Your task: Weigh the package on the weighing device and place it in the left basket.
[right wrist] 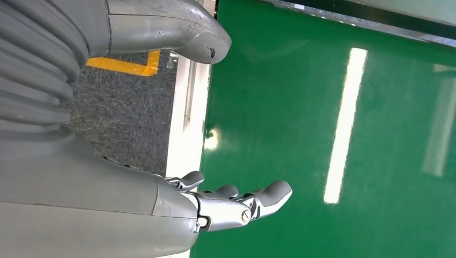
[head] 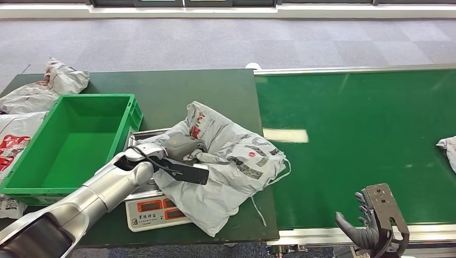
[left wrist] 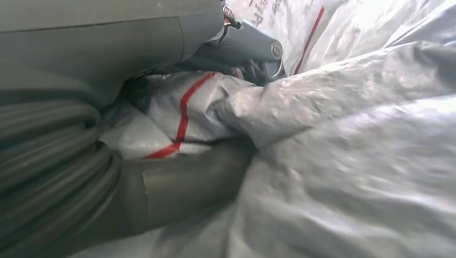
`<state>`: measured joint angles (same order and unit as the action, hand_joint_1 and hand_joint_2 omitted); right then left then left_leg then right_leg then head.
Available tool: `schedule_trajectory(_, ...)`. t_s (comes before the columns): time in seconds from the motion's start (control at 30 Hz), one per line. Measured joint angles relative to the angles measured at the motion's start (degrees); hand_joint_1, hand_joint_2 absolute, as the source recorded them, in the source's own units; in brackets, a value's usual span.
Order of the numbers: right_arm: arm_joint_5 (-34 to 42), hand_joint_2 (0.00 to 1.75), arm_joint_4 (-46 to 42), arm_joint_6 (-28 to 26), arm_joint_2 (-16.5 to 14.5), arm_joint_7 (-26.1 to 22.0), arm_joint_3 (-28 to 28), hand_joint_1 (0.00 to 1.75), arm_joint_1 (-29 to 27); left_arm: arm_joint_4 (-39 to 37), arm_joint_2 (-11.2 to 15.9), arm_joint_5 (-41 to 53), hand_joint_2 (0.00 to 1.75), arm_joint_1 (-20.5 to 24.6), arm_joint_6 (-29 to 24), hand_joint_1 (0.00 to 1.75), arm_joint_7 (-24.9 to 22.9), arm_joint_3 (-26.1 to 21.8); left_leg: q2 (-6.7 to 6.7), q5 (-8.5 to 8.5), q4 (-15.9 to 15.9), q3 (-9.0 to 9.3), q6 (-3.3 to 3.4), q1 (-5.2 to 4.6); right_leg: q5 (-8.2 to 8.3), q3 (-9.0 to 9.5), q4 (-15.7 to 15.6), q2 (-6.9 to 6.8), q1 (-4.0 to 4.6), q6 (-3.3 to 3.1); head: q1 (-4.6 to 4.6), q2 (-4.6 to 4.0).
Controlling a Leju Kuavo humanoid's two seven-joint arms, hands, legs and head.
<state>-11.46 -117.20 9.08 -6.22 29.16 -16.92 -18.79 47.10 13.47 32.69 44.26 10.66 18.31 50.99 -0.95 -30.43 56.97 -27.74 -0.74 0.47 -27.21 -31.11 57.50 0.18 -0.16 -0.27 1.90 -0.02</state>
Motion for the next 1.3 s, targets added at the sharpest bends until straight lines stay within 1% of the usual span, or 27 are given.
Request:
schedule_trajectory(0.13,0.25,1.75,0.0,0.02,0.26,0.0,0.0,0.0,-0.06,1.31,0.72,0.65,1.75,-0.44,-2.88,1.75,-1.44,0.07,0.0,0.03,0.0,0.09,-0.04,0.0,0.0,-0.18,0.04,0.02,0.01,-0.01,0.0,0.0)
schedule_trajectory(0.3,0.38,1.75,0.0,0.44,0.34,0.0,0.0,0.0,-0.37,3.47,1.68,2.41,1.75,-2.11,-7.42,1.75,-3.32,-0.18,0.0,0.06,0.0,0.2,-0.07,0.01,0.03,-0.32,0.06,0.02,0.02,-0.04,0.0,0.0)
schedule_trajectory(0.43,0.1,1.75,-0.07,1.33,0.29,0.0,0.0,0.0,-0.57,6.7,2.56,4.19,1.75,-3.48,-10.74,1.75,-4.93,-2.33,0.01,0.06,0.01,0.12,-0.07,0.0,0.03,-0.42,0.06,0.05,0.02,-0.04,0.01,0.0)
schedule_trajectory(0.63,-0.52,1.75,-0.95,2.87,-0.59,-0.01,-0.27,0.0,-1.7,15.1,3.91,8.59,1.75,-3.75,-13.13,1.75,-8.19,-10.33,0.01,0.09,0.04,0.03,-0.06,0.01,0.04,-0.48,0.06,0.05,0.03,-0.05,0.01,0.0)
schedule_trajectory(0.8,-1.43,1.75,-2.19,3.99,-2.06,0.0,-0.69,0.0,-2.87,22.25,5.58,12.21,1.75,-1.89,-13.87,1.75,-10.4,-17.72,0.03,0.09,0.03,-0.02,-0.07,0.02,0.04,-0.56,0.07,0.07,0.05,-0.05,0.0,0.0)
schedule_trajectory(0.93,-2.57,1.75,-2.83,5.12,-3.76,0.0,-0.75,0.0,-3.31,27.06,7.68,14.27,1.75,0.03,-14.28,1.75,-11.45,-23.98,0.14,0.09,0.0,-0.05,-0.07,0.05,0.05,-0.62,0.09,0.14,0.06,-0.06,0.0,0.0)
schedule_trajectory(1.03,-3.31,1.75,-3.19,5.58,-5.06,-0.01,-1.11,0.0,-3.35,29.57,9.63,15.82,1.75,0.41,-14.61,1.75,-11.54,-28.77,0.26,0.09,-0.01,-0.05,-0.09,0.05,0.05,-0.67,0.11,0.21,0.07,-0.07,-0.01,0.0)
schedule_trajectory(1.17,-3.74,1.75,-3.42,6.48,-6.42,0.0,-2.11,0.0,-3.34,30.77,11.51,17.79,1.75,-0.74,-15.72,1.75,-10.91,-34.19,0.25,0.1,-0.02,-0.08,-0.1,0.05,0.04,-0.68,0.12,0.22,0.07,-0.08,0.0,0.0)
schedule_trajectory(1.3,-4.24,1.75,-3.61,7.18,-7.46,0.0,-3.0,0.0,-3.3,30.51,12.17,19.78,1.75,-4.37,-18.12,1.75,-10.3,-38.4,0.26,0.1,-0.02,-0.09,-0.1,0.04,0.04,-0.67,0.13,0.21,0.06,-0.08,-0.01,0.0)
